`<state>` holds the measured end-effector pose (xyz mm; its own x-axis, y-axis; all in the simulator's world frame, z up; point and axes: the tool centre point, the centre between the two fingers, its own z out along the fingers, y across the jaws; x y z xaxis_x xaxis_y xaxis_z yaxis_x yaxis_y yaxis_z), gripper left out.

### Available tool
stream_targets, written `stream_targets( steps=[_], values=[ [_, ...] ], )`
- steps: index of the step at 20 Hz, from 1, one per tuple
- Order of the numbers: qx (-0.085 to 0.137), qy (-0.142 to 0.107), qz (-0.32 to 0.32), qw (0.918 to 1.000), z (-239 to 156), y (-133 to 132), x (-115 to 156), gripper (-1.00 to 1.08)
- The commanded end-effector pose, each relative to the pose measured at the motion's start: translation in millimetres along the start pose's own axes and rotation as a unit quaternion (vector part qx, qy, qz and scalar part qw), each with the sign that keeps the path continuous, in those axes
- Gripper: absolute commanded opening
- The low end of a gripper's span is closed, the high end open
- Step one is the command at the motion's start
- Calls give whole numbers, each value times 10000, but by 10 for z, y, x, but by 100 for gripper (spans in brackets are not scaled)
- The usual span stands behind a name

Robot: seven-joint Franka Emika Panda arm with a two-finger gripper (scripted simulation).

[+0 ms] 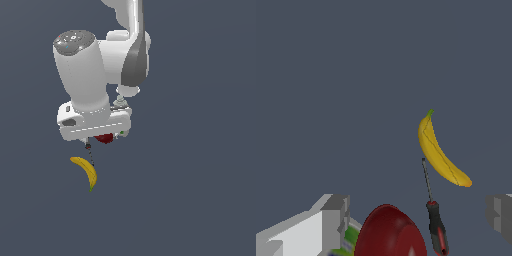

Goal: Pick up a designated object from a clutter of objects.

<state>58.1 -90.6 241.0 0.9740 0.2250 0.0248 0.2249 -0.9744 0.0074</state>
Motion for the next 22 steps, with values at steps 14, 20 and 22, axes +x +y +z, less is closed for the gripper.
stream_targets(
  steps=[14, 20, 22],
  values=[
    [33, -73, -1452, 9894, 1054, 702, 34, 100],
    [49, -94, -1903, 9817, 1409, 909, -15, 100],
    [53, -100, -2016, 9794, 1499, 959, -32, 100]
  ],
)
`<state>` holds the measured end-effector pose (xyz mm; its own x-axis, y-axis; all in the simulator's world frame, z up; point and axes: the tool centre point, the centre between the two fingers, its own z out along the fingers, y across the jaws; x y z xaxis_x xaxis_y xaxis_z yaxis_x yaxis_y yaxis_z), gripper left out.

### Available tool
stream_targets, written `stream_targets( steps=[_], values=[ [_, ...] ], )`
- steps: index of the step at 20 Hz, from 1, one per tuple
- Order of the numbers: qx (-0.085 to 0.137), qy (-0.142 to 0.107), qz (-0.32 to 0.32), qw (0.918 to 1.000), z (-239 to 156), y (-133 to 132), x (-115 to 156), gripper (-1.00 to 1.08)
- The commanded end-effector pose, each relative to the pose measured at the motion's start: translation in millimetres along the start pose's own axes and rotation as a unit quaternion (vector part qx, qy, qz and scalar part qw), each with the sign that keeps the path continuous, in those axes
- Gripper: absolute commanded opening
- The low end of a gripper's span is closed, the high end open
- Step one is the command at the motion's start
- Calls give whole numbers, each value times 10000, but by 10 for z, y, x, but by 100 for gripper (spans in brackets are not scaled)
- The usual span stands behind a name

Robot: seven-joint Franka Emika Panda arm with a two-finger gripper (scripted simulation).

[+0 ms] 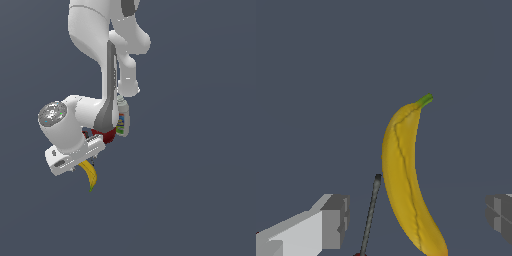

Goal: Pick up a designated object from a clutter of objects.

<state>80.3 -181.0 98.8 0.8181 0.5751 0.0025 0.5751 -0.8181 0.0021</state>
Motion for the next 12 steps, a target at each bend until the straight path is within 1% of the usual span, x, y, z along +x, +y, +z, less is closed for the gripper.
stream_targets(
  steps=[1, 7, 12],
  values=[
    [2, -2, -151, 9999, 110, 52, -37, 100],
    [9, -11, -352, 9994, 269, 120, -99, 100],
    [14, -15, -372, 9993, 293, 127, -111, 100]
  ],
)
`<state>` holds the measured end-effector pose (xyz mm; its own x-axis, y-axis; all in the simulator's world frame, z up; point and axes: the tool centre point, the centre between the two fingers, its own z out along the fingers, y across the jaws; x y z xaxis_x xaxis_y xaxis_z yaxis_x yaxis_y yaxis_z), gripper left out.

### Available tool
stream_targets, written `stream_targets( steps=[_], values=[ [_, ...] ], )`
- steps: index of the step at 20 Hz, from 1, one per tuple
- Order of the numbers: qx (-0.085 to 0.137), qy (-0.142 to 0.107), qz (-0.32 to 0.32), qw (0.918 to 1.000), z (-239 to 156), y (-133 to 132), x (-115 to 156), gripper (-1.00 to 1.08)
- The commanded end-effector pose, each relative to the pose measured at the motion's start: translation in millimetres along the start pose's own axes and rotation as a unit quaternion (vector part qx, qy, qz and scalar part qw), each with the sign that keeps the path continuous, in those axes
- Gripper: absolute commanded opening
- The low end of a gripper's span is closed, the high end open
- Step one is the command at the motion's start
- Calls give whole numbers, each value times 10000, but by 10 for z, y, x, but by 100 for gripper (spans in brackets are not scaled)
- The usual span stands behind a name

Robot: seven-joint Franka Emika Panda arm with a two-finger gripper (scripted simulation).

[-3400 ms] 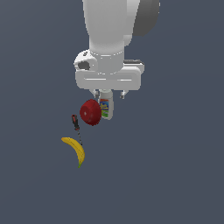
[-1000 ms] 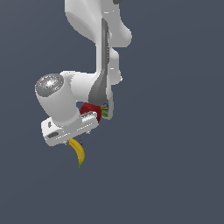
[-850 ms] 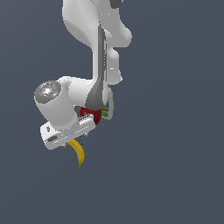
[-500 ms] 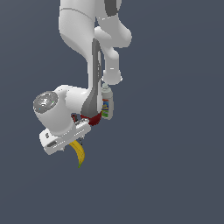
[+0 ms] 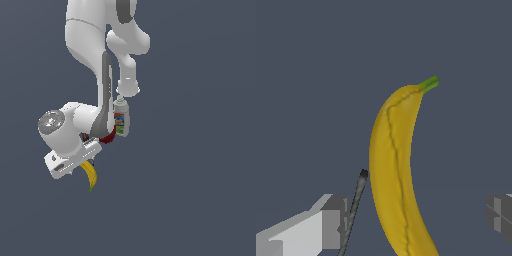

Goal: Pick up a designated object from a clutter of objects.

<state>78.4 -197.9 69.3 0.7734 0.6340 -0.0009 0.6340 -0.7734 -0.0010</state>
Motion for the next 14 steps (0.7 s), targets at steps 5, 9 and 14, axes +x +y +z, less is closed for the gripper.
stream_targets(
  steps=[5, 9, 14],
  values=[
    [-3, 2, -6, 10000, 86, -1, 2, 100],
    [-4, 3, -13, 10000, 280, -5, -2, 100],
    [-5, 4, -18, 10000, 477, -5, -5, 100]
  ],
)
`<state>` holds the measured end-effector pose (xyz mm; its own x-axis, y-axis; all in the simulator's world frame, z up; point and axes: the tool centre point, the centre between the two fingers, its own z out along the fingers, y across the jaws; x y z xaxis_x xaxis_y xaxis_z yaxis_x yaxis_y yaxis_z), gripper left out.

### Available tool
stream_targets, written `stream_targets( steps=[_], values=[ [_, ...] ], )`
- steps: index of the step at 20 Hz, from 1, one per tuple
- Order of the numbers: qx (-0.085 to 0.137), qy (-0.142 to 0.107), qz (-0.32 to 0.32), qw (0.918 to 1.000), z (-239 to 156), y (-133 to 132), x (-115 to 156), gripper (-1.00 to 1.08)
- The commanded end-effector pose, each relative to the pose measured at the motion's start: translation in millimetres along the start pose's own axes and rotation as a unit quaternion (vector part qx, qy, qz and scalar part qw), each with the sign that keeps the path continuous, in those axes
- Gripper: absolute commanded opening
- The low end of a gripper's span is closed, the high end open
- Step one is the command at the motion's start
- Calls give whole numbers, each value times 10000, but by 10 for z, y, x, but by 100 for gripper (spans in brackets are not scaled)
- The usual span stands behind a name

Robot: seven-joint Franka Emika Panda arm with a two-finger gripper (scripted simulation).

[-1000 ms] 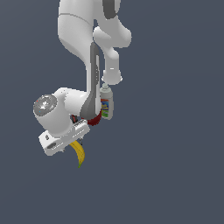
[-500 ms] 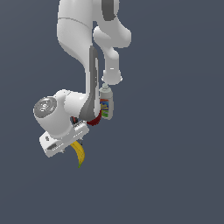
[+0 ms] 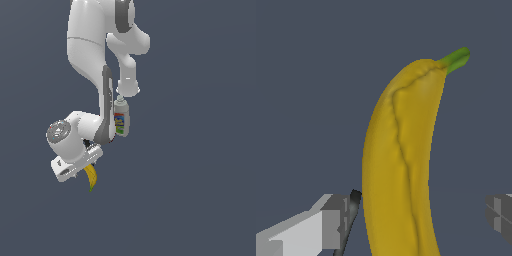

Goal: Pick up a designated object from a clutter of objects.

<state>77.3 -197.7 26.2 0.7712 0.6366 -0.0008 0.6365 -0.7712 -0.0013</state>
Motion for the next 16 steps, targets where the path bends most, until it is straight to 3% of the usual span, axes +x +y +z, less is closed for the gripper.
stream_targets(
  steps=[1, 4, 5, 16],
  values=[
    [-6, 4, -2, 10000, 63, 7, 3, 100],
    [-7, 4, -4, 10000, 74, 13, 9, 100],
    [-7, 4, -4, 10000, 74, 13, 9, -100],
    [-3, 6, -12, 10000, 70, 4, 21, -100]
  ],
)
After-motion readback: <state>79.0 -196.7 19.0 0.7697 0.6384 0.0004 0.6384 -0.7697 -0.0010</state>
